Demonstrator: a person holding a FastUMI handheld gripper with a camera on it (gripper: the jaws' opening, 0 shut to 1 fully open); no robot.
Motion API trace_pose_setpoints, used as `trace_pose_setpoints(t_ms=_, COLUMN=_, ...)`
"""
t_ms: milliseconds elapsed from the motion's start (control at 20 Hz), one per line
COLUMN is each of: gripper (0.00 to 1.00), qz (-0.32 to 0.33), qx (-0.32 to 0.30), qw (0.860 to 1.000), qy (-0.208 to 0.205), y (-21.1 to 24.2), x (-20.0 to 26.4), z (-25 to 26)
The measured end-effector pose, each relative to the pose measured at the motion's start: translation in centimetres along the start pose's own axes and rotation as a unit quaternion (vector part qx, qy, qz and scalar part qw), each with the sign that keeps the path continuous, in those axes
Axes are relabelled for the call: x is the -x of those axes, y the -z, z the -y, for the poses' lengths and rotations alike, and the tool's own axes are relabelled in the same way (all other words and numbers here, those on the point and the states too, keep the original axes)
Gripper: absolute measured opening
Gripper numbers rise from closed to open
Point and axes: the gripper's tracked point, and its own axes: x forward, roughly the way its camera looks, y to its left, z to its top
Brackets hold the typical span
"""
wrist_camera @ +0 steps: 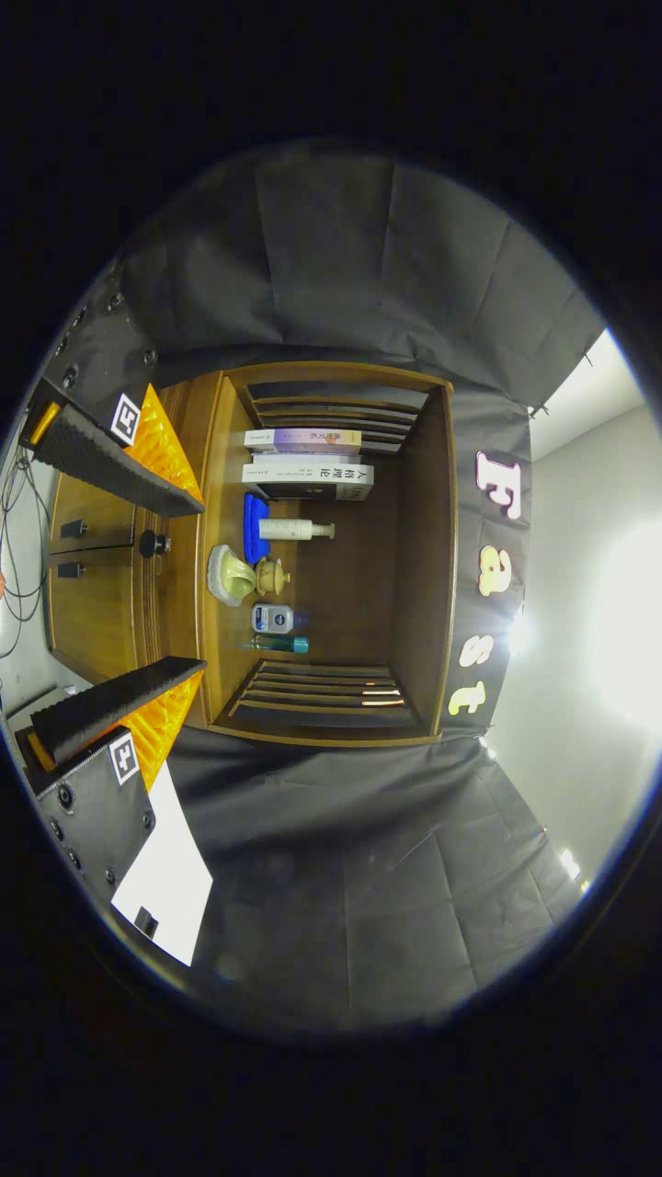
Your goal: Pull open the drawer, take out the items inside it, and place them on the countertop above the cabinet.
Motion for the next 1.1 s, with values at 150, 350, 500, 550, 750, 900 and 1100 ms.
trace_pose_setpoints(t_ms=150, gripper=0.97, qz=-0.009, qx=0.018, qw=1.000, qy=-0.002, y=0.7, x=0.2, z=-0.3)
trace_pose_setpoints(t_ms=350, gripper=0.97, qz=-0.010, qx=0.021, qw=1.000, qy=-0.002, y=1.0, x=0.6, z=-0.4)
trace_pose_setpoints(t_ms=500, gripper=0.97, qz=-0.006, qx=0.018, qw=1.000, qy=0.000, y=0.6, x=0.8, z=-0.1)
trace_pose_setpoints(t_ms=550, gripper=0.97, qz=-0.002, qx=0.018, qw=1.000, qy=0.001, y=0.3, x=0.9, z=0.0)
trace_pose_setpoints(t_ms=750, gripper=0.97, qz=-0.001, qx=0.016, qw=1.000, qy=0.008, y=0.4, x=1.3, z=0.7)
trace_pose_setpoints(t_ms=900, gripper=0.97, qz=-0.006, qx=0.001, qw=1.000, qy=0.007, y=0.7, x=1.5, z=0.8)
trace_pose_setpoints(t_ms=1100, gripper=0.97, qz=-0.001, qx=0.003, qw=1.000, qy=0.003, y=0.4, x=1.7, z=0.2)
